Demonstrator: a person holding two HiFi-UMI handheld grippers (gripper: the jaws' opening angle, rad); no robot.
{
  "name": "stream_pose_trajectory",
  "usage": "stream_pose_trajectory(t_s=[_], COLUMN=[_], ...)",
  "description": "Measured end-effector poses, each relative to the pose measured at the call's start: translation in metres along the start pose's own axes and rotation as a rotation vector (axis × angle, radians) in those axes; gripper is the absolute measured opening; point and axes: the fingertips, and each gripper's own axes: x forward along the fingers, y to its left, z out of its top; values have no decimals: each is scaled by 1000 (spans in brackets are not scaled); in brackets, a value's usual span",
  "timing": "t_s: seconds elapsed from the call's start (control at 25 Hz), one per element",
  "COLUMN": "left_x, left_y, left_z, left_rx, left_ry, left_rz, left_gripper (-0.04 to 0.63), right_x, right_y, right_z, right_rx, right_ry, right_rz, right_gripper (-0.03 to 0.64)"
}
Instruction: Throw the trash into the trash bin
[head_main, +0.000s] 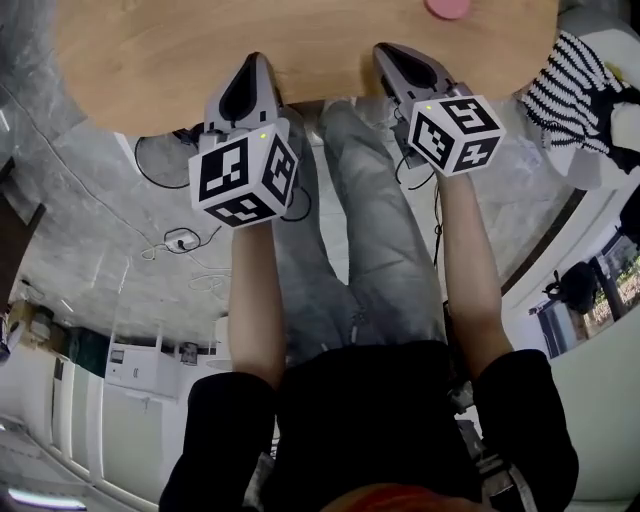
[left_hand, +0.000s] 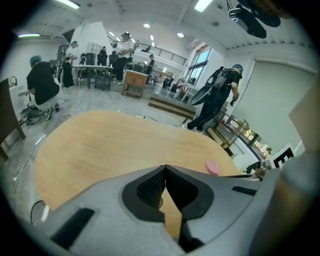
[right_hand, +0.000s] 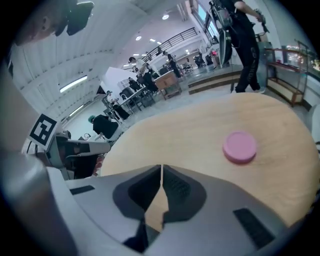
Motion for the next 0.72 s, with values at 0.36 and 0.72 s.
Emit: stream_pose_trajectory(t_s=[0.36, 0.72], left_x=[55, 98], left_y=[-72, -116], left_z=[-5, -6], left_rx=[81, 131], left_ry=[63, 114], left_rz=[-80, -134], left_gripper=[8, 8], right_x=[-29, -21], right_y=[-96, -143], right_z=[17, 28], right_rx=[1, -151], right_ry=[-53, 18], right_rz=[-203, -285], right_gripper=[17, 226])
